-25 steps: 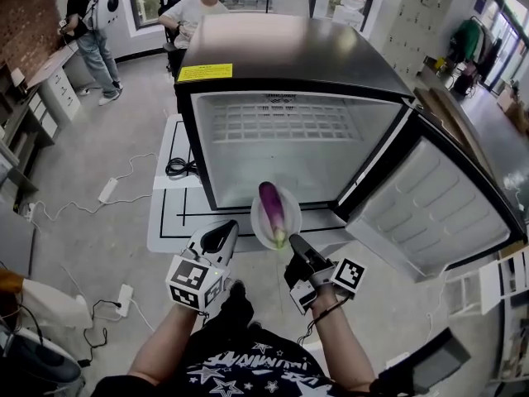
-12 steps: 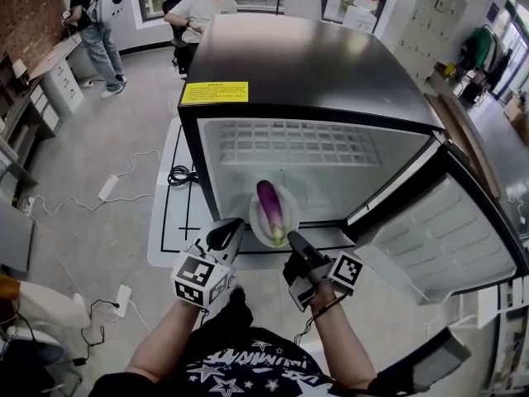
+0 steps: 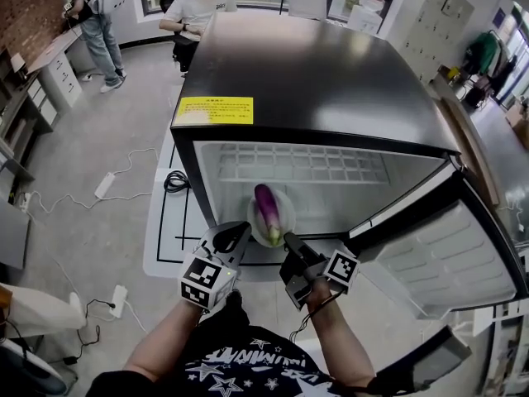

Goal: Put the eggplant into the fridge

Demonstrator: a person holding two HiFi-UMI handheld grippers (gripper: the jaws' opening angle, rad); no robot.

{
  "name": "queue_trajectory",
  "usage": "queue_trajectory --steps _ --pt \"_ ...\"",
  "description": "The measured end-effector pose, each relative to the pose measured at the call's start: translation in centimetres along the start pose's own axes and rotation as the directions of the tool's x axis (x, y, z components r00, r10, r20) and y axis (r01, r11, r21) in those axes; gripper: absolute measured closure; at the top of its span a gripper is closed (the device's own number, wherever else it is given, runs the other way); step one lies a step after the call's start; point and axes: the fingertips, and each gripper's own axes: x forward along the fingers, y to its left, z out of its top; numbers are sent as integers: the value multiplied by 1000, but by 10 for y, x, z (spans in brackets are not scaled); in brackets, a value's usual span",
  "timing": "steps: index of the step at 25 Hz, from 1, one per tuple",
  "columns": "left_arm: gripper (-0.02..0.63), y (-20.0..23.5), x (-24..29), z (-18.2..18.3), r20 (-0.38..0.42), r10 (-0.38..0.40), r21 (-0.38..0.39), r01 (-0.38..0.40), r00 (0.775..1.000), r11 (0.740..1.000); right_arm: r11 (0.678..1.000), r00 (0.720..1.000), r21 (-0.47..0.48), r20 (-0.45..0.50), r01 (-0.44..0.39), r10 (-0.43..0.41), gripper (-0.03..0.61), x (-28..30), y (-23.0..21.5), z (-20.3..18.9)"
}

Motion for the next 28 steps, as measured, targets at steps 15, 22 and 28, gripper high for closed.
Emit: queue_trajectory --steps 15,22,28 --pt "604 14 17 2 -6 -8 -35 8 1000 999 997 996 -28 -40 78 -79 552 45 -18 15" --pt "604 13 22 -1 -12 -22 -40 22 1000 999 990 990 -63 -45 127 -130 552 60 -27 22" --pt "604 13 22 0 -14 -30 -40 30 999 999 988 988 -35 -28 151 -152 552 66 -34 24"
